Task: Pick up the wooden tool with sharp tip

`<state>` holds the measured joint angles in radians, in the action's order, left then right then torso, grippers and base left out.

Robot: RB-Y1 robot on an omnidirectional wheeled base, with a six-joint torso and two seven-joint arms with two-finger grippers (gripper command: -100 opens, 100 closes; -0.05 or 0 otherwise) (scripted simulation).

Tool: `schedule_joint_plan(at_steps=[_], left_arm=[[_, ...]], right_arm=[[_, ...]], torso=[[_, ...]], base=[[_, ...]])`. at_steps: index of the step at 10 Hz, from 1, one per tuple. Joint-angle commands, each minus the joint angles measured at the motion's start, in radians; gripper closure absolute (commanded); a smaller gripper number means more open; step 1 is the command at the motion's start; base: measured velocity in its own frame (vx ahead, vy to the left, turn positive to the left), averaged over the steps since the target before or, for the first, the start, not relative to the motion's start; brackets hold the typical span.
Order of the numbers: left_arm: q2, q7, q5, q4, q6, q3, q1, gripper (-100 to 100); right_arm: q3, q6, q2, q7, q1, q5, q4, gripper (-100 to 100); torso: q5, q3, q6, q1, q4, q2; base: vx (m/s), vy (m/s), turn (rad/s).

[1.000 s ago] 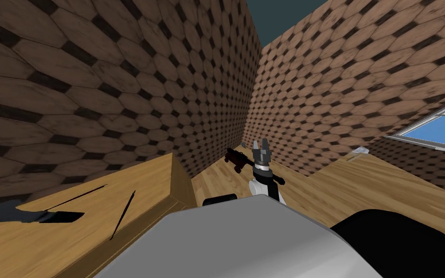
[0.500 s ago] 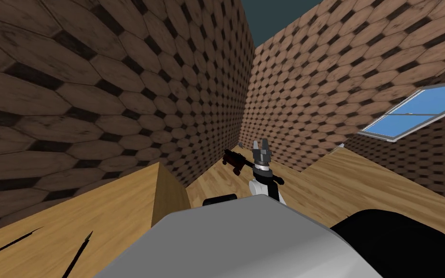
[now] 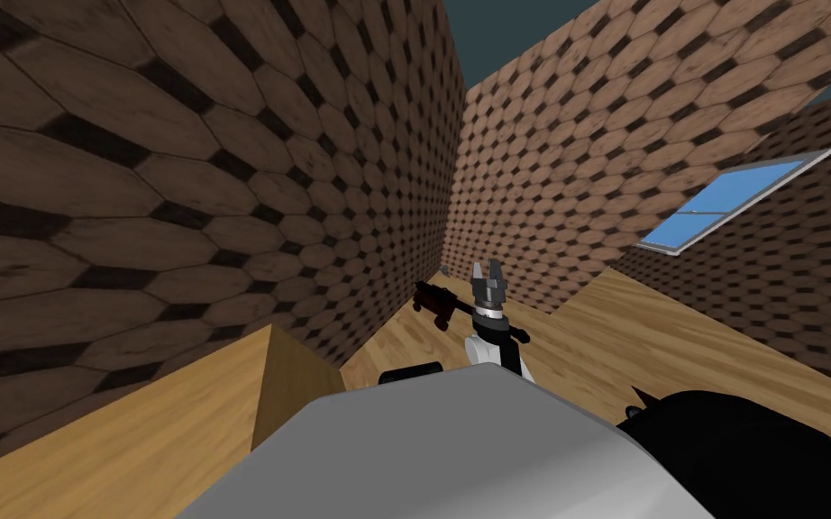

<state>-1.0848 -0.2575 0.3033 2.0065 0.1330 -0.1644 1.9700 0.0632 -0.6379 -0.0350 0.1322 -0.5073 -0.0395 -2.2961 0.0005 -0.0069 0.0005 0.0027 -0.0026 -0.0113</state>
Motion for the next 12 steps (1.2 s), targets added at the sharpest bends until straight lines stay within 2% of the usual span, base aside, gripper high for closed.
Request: schedule_joint_plan(at_steps=[1, 3, 4, 5, 6, 10, 12], left_arm=[[-0.031, -0.004, 0.008, -0.008, -0.017, -0.016, 0.020, -100], [-0.083, -0.008, 0.019, -0.022, -0.036, -0.041, 0.048, -100], [-0.071, -0.005, 0.017, -0.024, -0.025, -0.035, 0.042, -100], [-0.074, -0.005, 0.017, -0.025, -0.025, -0.036, 0.043, 0], [-0.073, -0.003, 0.012, -0.037, -0.031, -0.017, 0.015, -100], [-0.071, 0.002, -0.002, -0.074, -0.050, 0.040, -0.069, -100], [-0.070, 0.004, -0.007, -0.086, -0.056, 0.059, -0.097, -100]], right_arm=[[0.000, 0.000, 0.000, 0.000, 0.000, 0.000, 0.000, 0], [0.000, 0.000, 0.000, 0.000, 0.000, 0.000, 0.000, 0], [0.000, 0.000, 0.000, 0.000, 0.000, 0.000, 0.000, 0], [0.000, 0.000, 0.000, 0.000, 0.000, 0.000, 0.000, 0], [0.000, 0.000, 0.000, 0.000, 0.000, 0.000, 0.000, 0], [0.000, 0.000, 0.000, 0.000, 0.000, 0.000, 0.000, 0], [0.000, 0.000, 0.000, 0.000, 0.000, 0.000, 0.000, 0]], torso=[[0.000, 0.000, 0.000, 0.000, 0.000, 0.000], [0.000, 0.000, 0.000, 0.000, 0.000, 0.000], [0.000, 0.000, 0.000, 0.002, 0.000, 0.000], [0.000, 0.003, -0.001, -0.001, 0.001, 0.005], [-0.001, 0.005, -0.001, -0.004, 0.002, 0.009], [-0.001, 0.008, -0.001, -0.006, 0.003, 0.013], [-0.001, 0.008, -0.001, -0.006, 0.003, 0.013]], base=[[0.137, 0.054, -0.193], [0.168, 0.085, -0.163], [0.072, 0.059, -0.032], [0.014, 0.011, 0.000], [0.007, 0.008, -0.002], [-0.001, 0.001, 0.000], [-0.002, 0.009, 0.001]])
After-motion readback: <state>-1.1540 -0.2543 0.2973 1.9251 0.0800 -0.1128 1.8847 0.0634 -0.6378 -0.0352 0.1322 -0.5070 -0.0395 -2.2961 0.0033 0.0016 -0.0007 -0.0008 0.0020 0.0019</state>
